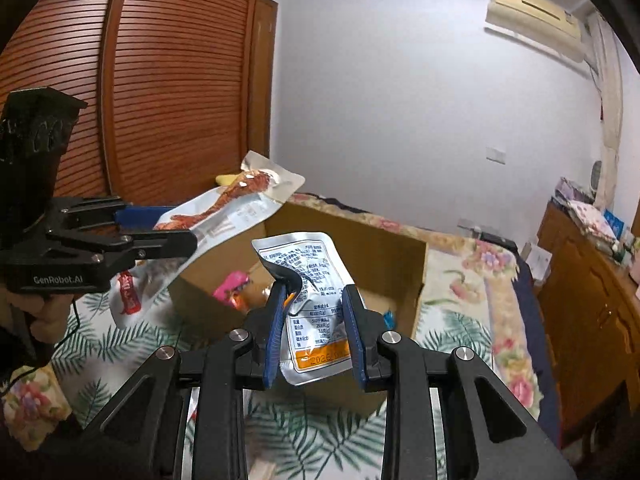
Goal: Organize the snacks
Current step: 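Lift both held packets and carry them over the cardboard box, then open both tools to drop the packets into the box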
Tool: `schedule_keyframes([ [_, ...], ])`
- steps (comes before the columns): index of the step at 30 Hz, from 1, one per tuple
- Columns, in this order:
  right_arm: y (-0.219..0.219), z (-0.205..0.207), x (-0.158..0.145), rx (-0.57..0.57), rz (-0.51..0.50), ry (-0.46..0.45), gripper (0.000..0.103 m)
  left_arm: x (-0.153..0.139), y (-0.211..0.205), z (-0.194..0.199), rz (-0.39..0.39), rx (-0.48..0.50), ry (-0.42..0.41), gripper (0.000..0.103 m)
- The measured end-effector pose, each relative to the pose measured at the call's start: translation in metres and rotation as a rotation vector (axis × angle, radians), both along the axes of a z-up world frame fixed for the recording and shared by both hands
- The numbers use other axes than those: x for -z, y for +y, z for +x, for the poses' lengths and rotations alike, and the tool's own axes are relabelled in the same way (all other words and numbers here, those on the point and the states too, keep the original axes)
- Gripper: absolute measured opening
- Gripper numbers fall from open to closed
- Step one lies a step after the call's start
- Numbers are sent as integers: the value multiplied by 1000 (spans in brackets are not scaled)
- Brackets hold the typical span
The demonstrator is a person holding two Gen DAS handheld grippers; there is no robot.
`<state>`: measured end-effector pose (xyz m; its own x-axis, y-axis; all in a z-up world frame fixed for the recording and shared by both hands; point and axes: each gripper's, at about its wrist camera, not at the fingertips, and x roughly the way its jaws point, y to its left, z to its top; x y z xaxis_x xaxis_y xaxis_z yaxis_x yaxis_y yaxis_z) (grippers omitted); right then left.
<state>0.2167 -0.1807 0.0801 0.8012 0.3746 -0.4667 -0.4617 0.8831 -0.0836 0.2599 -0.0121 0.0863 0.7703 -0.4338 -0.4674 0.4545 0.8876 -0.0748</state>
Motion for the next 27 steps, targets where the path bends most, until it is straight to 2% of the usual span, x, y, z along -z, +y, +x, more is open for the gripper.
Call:
schedule_keyframes([
  [11,20,55,17,-9,-32,21,27,13,9,70,3,-49,31,44],
  [15,21,78,28,-2,1,57,27,24,11,89,6,-75,37,44],
  [19,30,97,37,-4,37,87,27,34,18,102,-12,-102,53,44],
  [27,50,109,65,-37,27,149,27,56,12,111,45,-97,113,45],
])
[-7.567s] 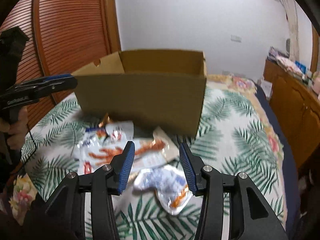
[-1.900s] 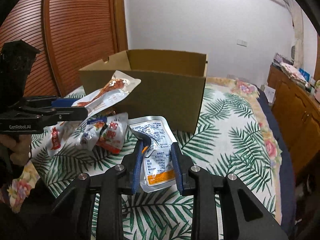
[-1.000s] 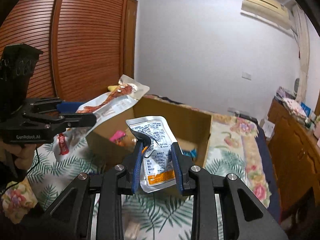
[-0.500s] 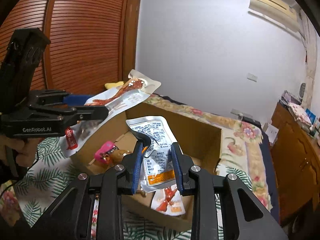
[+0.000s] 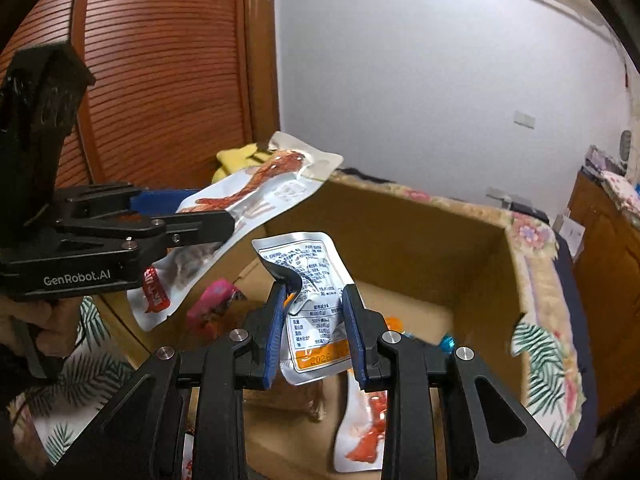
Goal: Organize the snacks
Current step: 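Open both tools to drop the packets into the box, then move both tools back to the packets lying beside the box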
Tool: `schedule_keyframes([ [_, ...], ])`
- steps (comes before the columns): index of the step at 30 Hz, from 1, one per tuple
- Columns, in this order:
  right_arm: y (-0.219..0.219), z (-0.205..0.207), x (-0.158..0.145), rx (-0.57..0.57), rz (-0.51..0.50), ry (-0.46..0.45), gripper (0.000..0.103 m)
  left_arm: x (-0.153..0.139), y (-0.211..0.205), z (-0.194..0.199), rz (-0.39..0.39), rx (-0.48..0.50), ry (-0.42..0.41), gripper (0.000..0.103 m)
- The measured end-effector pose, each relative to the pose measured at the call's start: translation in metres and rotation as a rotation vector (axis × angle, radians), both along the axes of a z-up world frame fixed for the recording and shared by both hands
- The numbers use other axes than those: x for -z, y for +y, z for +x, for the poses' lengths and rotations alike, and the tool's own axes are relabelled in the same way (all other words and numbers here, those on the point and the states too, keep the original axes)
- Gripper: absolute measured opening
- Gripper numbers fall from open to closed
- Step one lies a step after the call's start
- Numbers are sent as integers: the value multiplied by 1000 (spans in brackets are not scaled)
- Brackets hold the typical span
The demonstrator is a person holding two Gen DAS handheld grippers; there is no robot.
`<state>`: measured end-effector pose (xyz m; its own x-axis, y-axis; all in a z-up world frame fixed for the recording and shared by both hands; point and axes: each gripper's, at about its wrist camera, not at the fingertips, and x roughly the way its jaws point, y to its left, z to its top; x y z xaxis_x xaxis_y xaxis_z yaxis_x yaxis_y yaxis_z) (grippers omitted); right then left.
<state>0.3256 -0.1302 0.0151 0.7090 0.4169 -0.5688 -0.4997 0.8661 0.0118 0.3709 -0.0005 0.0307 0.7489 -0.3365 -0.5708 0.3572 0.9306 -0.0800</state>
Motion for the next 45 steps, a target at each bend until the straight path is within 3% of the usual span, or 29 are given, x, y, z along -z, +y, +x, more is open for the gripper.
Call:
schedule_keyframes([
  [9,0,5,18,-1,38,72,28,14,-5,-3,2,5,23,46],
  [15,3,3,15,-6,23,62,28,14,-6,-4,18,6,15,48],
  [19,3,5,15,2,32,64,39,13,-4,-6,11,-6,15,54],
  [24,2,-5,9,-2,40,45,39,9,0,-13,-1,-8,11,57],
  [36,-22,-91,-24,28,79,-25,42,-34,20,-92,-50,11,-70,67],
  [41,-20,-117,-15,20,88,2,44,-38,29,-123,-57,8,-81,68],
  [45,-16,-123,3,14,99,55,45,-25,30,-143,-31,-1,-78,69],
])
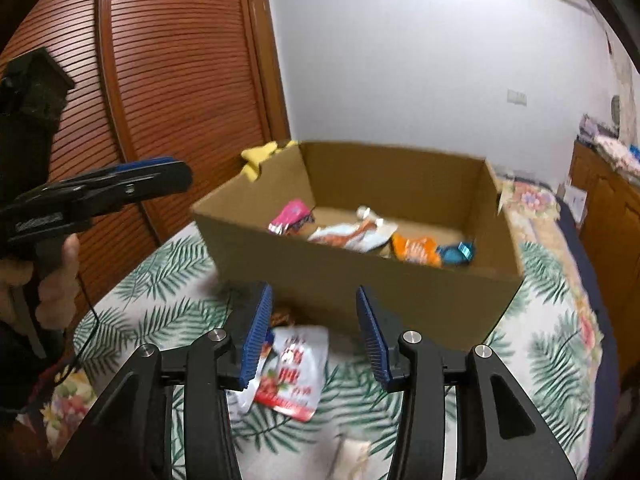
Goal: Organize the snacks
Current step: 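Move both tools back to the packets lying beside the box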
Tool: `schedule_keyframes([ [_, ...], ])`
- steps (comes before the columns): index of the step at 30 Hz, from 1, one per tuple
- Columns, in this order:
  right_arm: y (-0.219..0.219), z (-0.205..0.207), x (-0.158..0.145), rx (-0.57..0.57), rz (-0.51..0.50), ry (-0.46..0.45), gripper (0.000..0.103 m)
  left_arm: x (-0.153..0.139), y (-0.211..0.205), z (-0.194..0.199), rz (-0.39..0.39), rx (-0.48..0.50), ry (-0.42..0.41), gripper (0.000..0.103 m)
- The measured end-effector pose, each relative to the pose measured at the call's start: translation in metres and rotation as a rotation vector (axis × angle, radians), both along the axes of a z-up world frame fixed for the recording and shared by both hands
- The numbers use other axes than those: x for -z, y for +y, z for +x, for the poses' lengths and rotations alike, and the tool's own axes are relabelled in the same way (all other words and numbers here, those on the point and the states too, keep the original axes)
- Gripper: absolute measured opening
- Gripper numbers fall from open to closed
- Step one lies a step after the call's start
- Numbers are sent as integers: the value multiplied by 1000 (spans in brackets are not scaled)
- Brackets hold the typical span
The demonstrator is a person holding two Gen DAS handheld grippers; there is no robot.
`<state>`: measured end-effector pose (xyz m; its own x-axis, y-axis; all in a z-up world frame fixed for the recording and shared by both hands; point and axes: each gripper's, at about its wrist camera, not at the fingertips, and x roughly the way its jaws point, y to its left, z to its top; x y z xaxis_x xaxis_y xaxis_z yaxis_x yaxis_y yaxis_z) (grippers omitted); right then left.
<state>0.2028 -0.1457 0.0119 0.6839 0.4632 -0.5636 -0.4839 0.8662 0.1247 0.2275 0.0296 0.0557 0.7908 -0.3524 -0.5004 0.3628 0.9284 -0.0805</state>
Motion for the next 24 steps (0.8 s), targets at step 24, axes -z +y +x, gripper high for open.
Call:
schedule_keyframes([
  [24,36,30,81,20,-124,236,59,79,14,-30,13,-45,168,69],
])
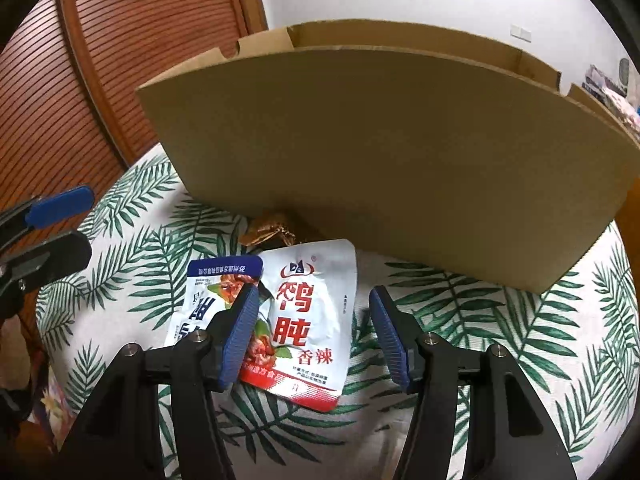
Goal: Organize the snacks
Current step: 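Move both tools back to the packets lying beside the box, then grasp the red-lettered white packet with the right tool while the left grasps the blue-white packet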
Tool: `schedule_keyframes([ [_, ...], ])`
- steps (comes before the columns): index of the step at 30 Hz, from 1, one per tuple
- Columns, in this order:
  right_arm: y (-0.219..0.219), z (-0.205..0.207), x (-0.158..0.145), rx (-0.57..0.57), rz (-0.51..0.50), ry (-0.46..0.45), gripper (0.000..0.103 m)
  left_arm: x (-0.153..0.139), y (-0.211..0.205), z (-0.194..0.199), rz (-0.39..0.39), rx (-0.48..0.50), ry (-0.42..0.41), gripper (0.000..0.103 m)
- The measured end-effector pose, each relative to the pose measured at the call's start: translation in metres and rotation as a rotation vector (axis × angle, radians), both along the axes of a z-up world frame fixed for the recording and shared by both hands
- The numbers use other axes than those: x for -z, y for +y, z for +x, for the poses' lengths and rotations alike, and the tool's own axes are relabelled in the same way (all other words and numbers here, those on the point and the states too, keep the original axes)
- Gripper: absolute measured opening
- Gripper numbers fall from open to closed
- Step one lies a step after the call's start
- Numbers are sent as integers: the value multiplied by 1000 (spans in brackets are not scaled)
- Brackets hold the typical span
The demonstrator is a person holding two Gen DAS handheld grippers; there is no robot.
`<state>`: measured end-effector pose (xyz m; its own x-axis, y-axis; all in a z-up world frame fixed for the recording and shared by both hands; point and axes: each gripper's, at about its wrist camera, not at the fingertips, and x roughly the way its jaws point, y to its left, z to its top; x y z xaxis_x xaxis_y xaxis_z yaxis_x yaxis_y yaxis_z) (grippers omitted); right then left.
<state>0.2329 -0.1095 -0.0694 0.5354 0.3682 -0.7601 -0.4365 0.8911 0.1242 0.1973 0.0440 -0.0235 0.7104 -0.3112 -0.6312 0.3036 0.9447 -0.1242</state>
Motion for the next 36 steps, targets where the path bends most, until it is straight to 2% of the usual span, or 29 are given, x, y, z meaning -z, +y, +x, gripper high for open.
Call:
schedule_keyframes([
  [6,7,5,10,-13,-27,44,60,12,-5,4,9,-12,41,69],
  [10,12,0,10,-27,-75,20,59,22,-9,6,0,-20,81,69],
  [13,12,-4,10,-29,-78,13,51,31,-14,6,-2,-26,112,69],
  [16,2,-9,8,-21,-29,8,38,38,-22,7,-11,-29,145,69],
  [17,-1,-10,7,-23,-18,14,37,40,-24,7,-16,-29,154,69],
  [23,-13,-24,3,-14,11,-24,36,55,-37,12,-15,-55,213,69],
  [28,-24,-35,0,0,35,-63,36,58,-45,17,-12,-87,223,69],
  [31,-24,-36,2,6,32,-65,37,63,-49,20,-4,-101,241,69],
  [36,-26,-33,6,11,66,-35,37,66,-53,21,31,-114,215,69],
])
